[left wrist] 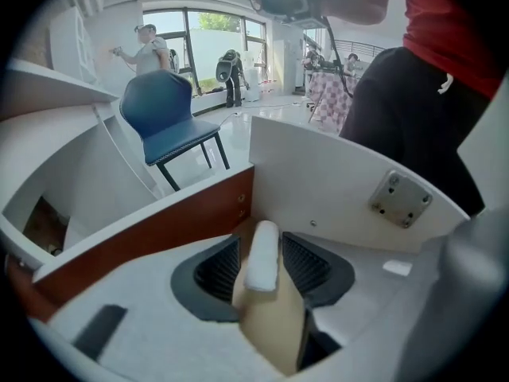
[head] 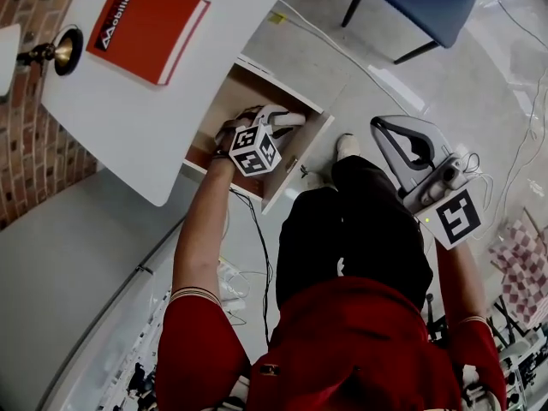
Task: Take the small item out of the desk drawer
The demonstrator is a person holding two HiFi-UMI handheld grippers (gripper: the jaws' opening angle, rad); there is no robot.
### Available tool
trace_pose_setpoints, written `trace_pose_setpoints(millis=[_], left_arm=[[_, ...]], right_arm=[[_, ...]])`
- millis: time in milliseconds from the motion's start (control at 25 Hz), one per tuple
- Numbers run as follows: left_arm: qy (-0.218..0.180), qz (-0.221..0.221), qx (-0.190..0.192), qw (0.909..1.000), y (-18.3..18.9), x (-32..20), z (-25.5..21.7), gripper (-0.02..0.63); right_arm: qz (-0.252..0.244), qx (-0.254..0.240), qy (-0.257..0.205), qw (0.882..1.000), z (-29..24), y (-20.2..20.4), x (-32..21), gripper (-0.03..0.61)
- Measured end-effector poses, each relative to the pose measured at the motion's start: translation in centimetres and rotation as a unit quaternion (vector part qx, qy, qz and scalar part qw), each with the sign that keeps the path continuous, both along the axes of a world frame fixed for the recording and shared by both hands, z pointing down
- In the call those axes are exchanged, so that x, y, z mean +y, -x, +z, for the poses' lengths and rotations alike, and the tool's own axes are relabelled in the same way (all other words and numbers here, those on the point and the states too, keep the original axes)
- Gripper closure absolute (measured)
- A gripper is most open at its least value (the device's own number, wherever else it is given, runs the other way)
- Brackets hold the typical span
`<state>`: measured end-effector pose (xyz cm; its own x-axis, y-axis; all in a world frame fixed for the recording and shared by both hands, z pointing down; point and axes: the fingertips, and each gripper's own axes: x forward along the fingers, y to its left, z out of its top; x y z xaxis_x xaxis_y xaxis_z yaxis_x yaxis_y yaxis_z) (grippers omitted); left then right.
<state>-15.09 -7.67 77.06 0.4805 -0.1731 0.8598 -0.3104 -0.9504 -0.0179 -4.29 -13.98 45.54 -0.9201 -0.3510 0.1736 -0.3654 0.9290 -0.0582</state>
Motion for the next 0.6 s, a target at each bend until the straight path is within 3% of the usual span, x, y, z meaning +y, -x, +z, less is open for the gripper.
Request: trace_pose_setpoints(millis=[440,600], left_arm=[[0.033,0.014,-0.036,0.9987,0.7,0.0,3.8,0.442],[0.041,0.018,-0.046,0.9979,0.7,0.2,4.5,0.469]], right_arm=[[0.009,0.008,0.005,1.0,1.1,-0.3,-1.3,0.566],[0.008,0.009,0.008,1.0,1.2,-0.2,-1.6,0.568]])
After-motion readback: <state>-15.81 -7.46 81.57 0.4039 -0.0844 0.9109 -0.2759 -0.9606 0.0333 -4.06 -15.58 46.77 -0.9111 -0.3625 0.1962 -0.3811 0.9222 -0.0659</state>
